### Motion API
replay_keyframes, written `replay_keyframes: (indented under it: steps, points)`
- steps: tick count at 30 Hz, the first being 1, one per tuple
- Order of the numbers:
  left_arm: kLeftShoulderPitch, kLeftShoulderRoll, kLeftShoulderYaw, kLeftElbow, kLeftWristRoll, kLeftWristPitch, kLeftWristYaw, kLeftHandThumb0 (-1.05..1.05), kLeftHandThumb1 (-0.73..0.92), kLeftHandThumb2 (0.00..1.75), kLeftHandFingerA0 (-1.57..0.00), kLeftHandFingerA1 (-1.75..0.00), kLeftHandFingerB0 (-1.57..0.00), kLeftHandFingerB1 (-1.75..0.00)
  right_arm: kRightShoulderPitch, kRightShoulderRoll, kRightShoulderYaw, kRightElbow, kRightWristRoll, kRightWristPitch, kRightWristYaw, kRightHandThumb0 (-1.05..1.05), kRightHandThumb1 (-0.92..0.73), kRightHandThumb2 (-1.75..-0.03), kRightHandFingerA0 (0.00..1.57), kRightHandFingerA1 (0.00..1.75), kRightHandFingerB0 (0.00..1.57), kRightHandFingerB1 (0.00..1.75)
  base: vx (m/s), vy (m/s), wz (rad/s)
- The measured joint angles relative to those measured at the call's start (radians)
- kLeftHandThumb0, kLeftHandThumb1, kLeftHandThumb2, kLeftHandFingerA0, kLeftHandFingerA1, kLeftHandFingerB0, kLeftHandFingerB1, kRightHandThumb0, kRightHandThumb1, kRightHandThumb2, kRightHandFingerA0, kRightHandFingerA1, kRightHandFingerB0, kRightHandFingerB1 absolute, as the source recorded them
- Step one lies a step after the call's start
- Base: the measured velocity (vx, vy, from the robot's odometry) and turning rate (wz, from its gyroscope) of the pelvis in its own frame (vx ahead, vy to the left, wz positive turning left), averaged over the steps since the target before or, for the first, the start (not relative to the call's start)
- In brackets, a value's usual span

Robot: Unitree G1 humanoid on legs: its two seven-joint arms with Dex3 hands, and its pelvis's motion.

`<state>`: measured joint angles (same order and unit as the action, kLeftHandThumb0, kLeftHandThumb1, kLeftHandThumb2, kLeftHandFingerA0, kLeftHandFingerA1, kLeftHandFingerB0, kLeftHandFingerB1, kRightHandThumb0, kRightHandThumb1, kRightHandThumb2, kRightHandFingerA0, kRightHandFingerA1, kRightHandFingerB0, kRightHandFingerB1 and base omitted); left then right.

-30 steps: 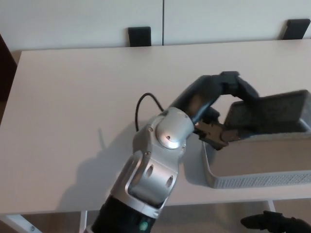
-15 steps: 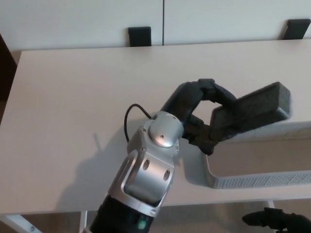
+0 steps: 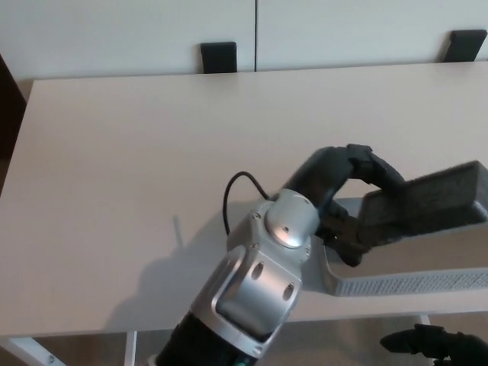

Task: The robot walks towards a desk on which an eraser is kept on the left hand side and a container is kept on the right hand side. The robot picks up the eraser using its left hand and places it in the container.

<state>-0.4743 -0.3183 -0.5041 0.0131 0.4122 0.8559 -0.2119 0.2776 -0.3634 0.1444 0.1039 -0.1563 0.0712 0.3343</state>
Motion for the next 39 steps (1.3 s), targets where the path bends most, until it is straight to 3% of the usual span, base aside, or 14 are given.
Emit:
replay_keyframes:
  steps: [3,4,5,6,7,10,11,22,25,27,28,29,36,39]
  points:
    - [0.0,0.0,-0.007,-0.008,-0.012,0.02,0.001,-0.47,0.65,0.61,-1.09,-0.64,-0.76,-0.51,0.0,0.0,0.0,-0.002,0.0,0.0,0.0,-0.35,-0.68,-0.6,0.63,0.46,0.44,0.39,0.0,0.0,0.0]
    - [0.0,0.0,-0.002,-0.007,-0.02,0.03,0.003,-0.55,0.6,0.58,-0.39,-0.43,-0.36,-0.35,0.0,0.0,0.0,-0.004,0.0,0.0,0.0,-0.42,-0.57,-0.78,0.59,0.56,0.41,0.49,0.0,0.0,0.0]
    - [-0.001,0.0,0.0,-0.008,-0.024,0.036,0.005,-0.36,0.32,0.92,-0.02,-0.51,0.0,-0.47,-0.002,0.0,0.0,-0.004,0.0,0.0,0.0,-0.42,-0.57,-0.78,0.59,0.56,0.4,0.48,0.0,0.0,0.0]
    - [-0.002,0.0,-0.012,-0.008,-0.024,0.049,0.01,-0.82,0.52,0.87,-0.01,-0.17,-0.06,-0.23,-0.005,0.0,0.0,-0.004,0.0,0.0,0.0,-0.42,-0.57,-0.77,0.59,0.56,0.41,0.48,0.0,0.0,0.0]
    - [-0.003,0.001,-0.035,-0.01,-0.019,0.06,0.017,-0.95,0.58,0.92,0.0,0.0,-0.08,-0.02,-0.004,0.0,0.0,-0.004,-0.001,0.0,-0.001,-0.34,-0.67,-0.59,0.63,0.47,0.44,0.38,0.0,0.0,0.06]
    - [-0.006,0.002,-0.081,-0.014,-0.005,0.089,0.04,-0.91,0.52,0.93,0.0,-0.05,0.0,0.0,-0.003,0.0,0.0,-0.008,-0.001,0.001,-0.001,-0.35,-0.69,-0.6,0.63,0.47,0.43,0.38,0.0,0.0,0.0]
    - [-0.006,0.002,-0.08,-0.014,-0.002,0.092,0.048,-0.91,0.51,0.93,0.0,-0.05,0.0,0.0,-0.003,0.0,0.0,-0.012,-0.002,0.001,0.0,-0.43,-0.57,-0.79,0.6,0.57,0.41,0.49,0.0,0.0,0.0]
    - [-0.006,0.002,-0.057,-0.019,-0.015,0.114,0.074,-0.93,0.52,0.95,0.0,-0.03,0.0,0.0,0.002,-0.008,0.007,-0.035,-0.015,0.001,-0.001,-0.36,-0.69,-0.6,0.64,0.47,0.43,0.38,0.0,0.0,0.0]
    - [-0.006,0.009,-0.061,-0.035,-0.016,0.117,0.075,-0.95,0.55,0.96,0.0,0.0,0.0,0.0,-0.005,-0.01,0.009,-0.029,-0.021,0.001,-0.001,-0.44,-0.57,-0.79,0.6,0.57,0.4,0.48,0.0,0.0,0.0]
    - [-0.004,0.025,-0.074,-0.08,-0.016,0.116,0.073,-0.96,0.55,0.97,0.0,0.0,0.0,-0.02,-0.01,-0.01,0.01,-0.029,-0.025,0.001,-0.002,-0.36,-0.68,-0.6,0.64,0.46,0.44,0.38,0.0,0.0,0.0]
    - [-0.003,0.044,-0.088,-0.113,-0.015,0.114,0.072,-0.95,0.55,0.97,0.0,0.0,0.0,-0.02,-0.011,-0.01,0.01,-0.03,-0.027,0.001,-0.002,-0.43,-0.58,-0.8,0.55,0.56,0.37,0.48,0.0,0.0,0.0]
    - [-0.003,0.06,-0.095,-0.141,-0.014,0.109,0.071,-0.94,0.55,0.97,0.0,0.0,-0.01,-0.06,-0.011,-0.01,0.01,-0.031,-0.028,0.001,-0.002,-0.35,-0.69,-0.6,0.59,0.45,0.43,0.38,0.0,0.0,0.0]
    - [0.008,0.192,-0.105,-0.368,-0.011,0.097,0.053,-0.86,0.55,0.97,-0.04,-0.07,-0.05,-0.23,-0.011,-0.009,0.01,-0.032,-0.032,0.001,-0.002,-0.35,-0.68,-0.59,0.63,0.46,0.43,0.38,0.0,0.0,0.0]
    - [0.021,0.235,-0.082,-0.455,-0.025,0.098,0.033,-0.86,0.55,0.96,-0.07,-0.1,-0.07,-0.33,-0.01,-0.009,0.01,-0.032,-0.032,0.001,-0.002,-0.44,-0.57,-0.79,0.58,0.57,0.38,0.48,0.0,0.0,0.0]
